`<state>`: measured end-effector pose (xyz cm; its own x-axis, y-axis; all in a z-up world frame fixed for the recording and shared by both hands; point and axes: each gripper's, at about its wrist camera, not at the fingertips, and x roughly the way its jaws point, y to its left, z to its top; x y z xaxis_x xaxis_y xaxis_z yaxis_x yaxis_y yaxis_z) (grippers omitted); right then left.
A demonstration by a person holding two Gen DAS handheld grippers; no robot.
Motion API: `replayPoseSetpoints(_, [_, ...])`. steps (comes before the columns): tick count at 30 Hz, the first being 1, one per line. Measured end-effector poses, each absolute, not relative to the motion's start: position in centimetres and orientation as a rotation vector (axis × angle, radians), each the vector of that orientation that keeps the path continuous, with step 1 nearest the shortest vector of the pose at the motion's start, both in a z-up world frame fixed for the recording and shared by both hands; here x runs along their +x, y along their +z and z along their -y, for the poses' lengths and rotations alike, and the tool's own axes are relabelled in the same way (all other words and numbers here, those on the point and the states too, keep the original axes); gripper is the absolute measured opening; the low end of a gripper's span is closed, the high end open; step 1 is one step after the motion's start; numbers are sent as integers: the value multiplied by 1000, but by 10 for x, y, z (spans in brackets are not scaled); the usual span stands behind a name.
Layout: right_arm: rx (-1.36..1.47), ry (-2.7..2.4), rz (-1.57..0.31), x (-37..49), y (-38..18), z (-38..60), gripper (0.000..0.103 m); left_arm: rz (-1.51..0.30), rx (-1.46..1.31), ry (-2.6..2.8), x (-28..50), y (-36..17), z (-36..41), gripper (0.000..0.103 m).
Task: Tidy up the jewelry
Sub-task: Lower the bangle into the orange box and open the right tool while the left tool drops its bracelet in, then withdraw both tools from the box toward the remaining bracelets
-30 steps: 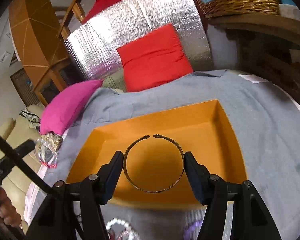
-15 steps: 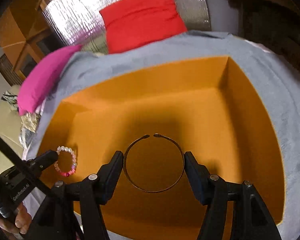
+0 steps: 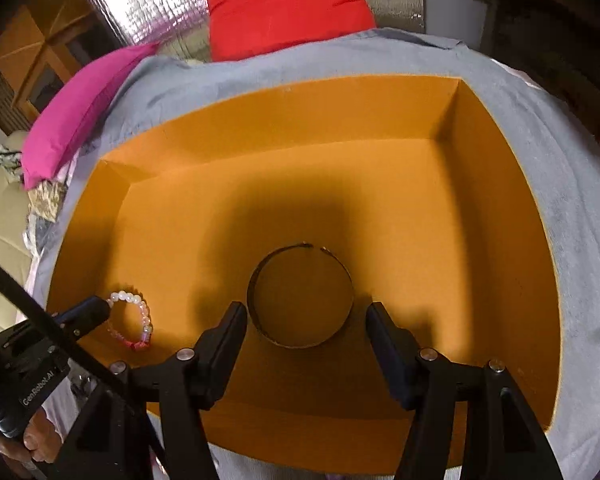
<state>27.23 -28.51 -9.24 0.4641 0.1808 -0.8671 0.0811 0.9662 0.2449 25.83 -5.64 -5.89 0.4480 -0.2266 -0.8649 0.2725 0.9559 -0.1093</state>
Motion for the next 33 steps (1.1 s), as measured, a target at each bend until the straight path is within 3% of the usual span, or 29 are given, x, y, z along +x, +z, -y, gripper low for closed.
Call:
replayPoseSetpoints(7, [351,95,-1022,258,-76,298,66,-999,19,-295,236,-41,41,7])
replayPoseSetpoints(9, [376,108,-973,244,-62,306,66,-940,-7,-269,221,-25,24,12])
replayPoseSetpoints(11, [386,113,-925,227,-51,312,68,-878,-13,-213,201,-11,4,30])
replayPoseSetpoints(14, [403,102,-864,199,-35,327,70,-819,-27,-132,175,-3,-25,43])
replayPoseSetpoints(21, [506,66,-862,122,-50,361,70,-835,-25,-63,140,-29,-65,43])
replayPoseSetpoints(33, [564,-2,-941,115,-91,367,70,-868,35,-368,133,-57,3,43])
